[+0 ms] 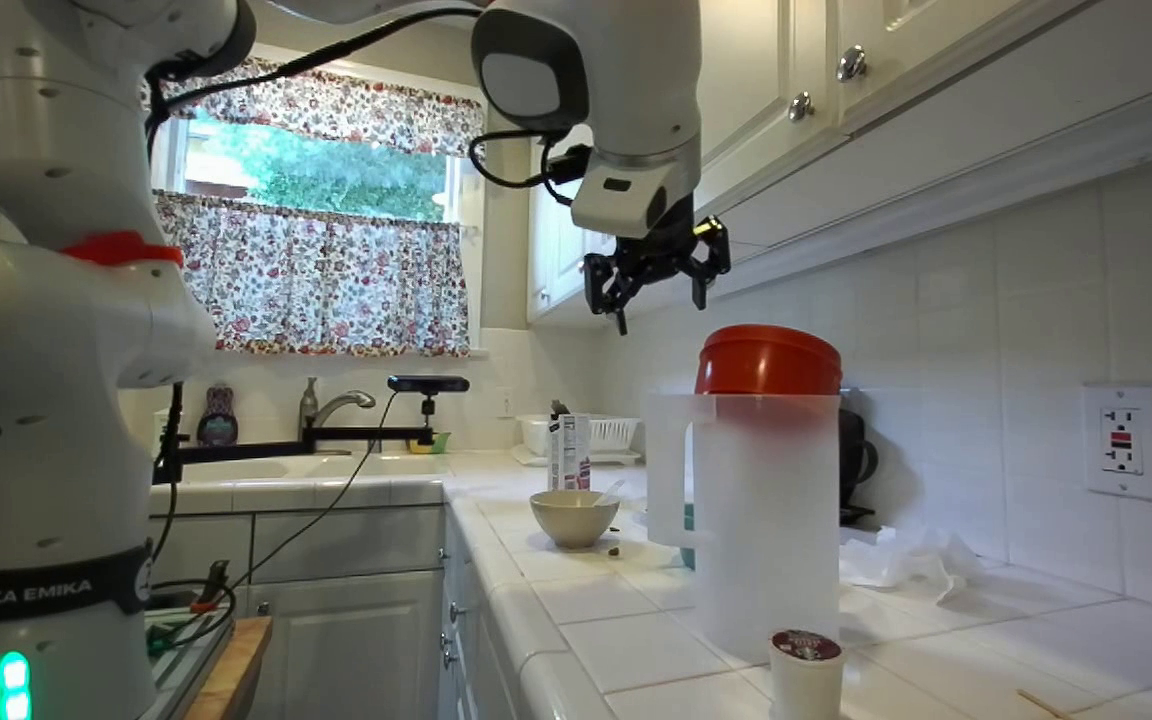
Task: Move the jug to the right.
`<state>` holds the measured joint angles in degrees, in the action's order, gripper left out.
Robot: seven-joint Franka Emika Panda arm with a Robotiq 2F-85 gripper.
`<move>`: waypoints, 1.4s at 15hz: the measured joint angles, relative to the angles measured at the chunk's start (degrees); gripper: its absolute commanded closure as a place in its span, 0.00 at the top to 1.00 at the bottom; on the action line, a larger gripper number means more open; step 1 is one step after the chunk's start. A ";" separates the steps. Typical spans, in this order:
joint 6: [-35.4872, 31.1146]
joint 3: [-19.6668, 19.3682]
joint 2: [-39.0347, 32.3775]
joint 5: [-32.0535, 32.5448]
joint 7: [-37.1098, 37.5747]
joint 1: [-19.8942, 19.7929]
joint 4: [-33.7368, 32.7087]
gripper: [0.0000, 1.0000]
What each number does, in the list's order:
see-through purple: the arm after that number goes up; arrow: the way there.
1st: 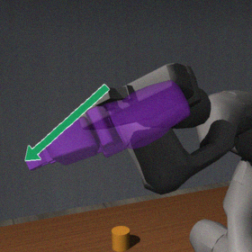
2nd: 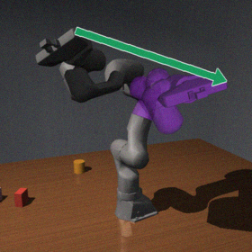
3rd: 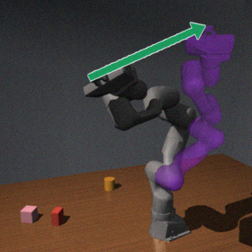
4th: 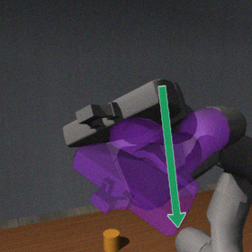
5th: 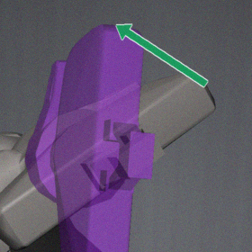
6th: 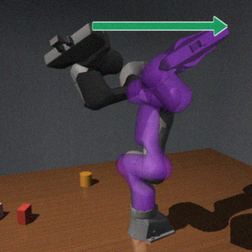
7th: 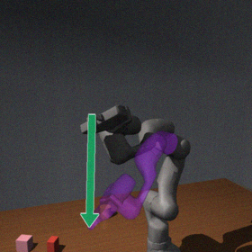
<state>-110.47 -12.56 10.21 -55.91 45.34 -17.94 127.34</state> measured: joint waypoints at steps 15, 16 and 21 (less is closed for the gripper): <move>20.36 0.34 -5.92 20.32 -0.15 1.75 -9.30 1.00; 20.89 0.63 -6.69 22.80 -0.15 2.33 -11.07 1.00; 22.78 1.68 -9.57 34.52 -2.09 4.87 -16.61 1.00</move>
<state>-87.70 -10.88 0.65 -21.39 43.24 -13.07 110.72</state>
